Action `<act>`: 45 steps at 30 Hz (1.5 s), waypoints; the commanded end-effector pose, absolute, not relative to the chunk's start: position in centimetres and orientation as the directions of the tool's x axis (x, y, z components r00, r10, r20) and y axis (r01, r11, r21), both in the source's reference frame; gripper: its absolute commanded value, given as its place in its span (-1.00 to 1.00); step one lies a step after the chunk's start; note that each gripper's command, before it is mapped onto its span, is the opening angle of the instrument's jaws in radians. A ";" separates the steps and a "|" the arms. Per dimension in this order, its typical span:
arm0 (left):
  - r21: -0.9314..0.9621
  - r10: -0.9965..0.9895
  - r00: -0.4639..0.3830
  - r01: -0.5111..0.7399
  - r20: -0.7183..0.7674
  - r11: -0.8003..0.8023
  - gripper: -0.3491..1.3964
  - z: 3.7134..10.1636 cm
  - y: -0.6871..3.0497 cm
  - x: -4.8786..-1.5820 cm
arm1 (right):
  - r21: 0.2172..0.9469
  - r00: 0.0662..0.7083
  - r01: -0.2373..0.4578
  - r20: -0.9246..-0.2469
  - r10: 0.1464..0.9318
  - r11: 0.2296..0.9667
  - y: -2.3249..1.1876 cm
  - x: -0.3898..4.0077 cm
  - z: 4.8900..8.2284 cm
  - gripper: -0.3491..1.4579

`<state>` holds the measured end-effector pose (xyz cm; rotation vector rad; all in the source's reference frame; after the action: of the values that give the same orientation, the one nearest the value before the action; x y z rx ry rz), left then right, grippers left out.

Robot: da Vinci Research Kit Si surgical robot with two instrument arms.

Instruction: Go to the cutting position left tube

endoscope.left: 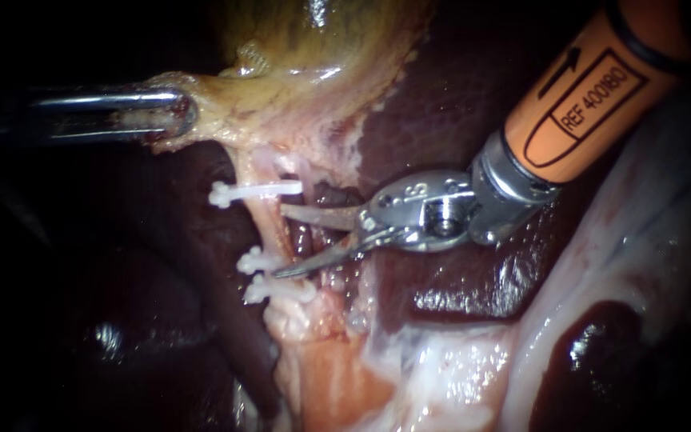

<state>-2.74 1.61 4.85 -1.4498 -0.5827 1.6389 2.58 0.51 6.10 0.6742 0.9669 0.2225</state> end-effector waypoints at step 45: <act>-0.798 0.826 0.028 -0.281 -0.562 -0.533 -1.00 4.87 1.58 -2.78 | 0.754 0.400 0.259 -0.653 0.643 0.604 0.56 3.31 5.71 0.95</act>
<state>-2.78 1.58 4.87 -1.4513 -0.5888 1.6434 3.30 0.56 5.70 0.9367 1.1744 0.2927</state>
